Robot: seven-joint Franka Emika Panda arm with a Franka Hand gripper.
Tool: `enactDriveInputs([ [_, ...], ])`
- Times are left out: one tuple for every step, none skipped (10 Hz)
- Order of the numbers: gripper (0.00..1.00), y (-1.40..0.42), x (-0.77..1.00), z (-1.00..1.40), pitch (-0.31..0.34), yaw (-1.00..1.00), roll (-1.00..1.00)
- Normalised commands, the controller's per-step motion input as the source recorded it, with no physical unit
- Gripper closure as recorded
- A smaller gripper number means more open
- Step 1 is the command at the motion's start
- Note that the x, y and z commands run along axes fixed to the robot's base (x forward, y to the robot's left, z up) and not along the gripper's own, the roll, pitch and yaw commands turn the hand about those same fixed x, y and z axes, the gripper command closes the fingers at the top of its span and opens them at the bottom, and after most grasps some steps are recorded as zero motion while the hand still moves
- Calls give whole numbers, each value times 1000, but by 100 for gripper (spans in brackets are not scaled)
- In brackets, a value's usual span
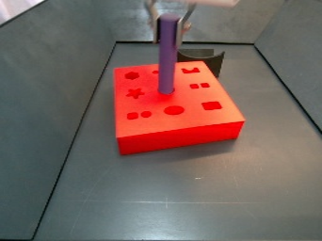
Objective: Pick up the round object. Move up. Move to above the board. Insert the round object.
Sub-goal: Insert the round object.
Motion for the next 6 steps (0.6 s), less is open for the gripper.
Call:
enactDriveInputs([
  [100, -51, -74, -511, -39, -106, 0],
  [100, -6, 34, -617, -9, -94, 0],
  [100, 0, 109, -671, -13, -77, 0],
  [100, 0, 191, -554, 0, -57, 0],
  [100, 0, 0, -177, -90, 0, -63],
  [100, 0, 0, 0, 0, 0, 0],
])
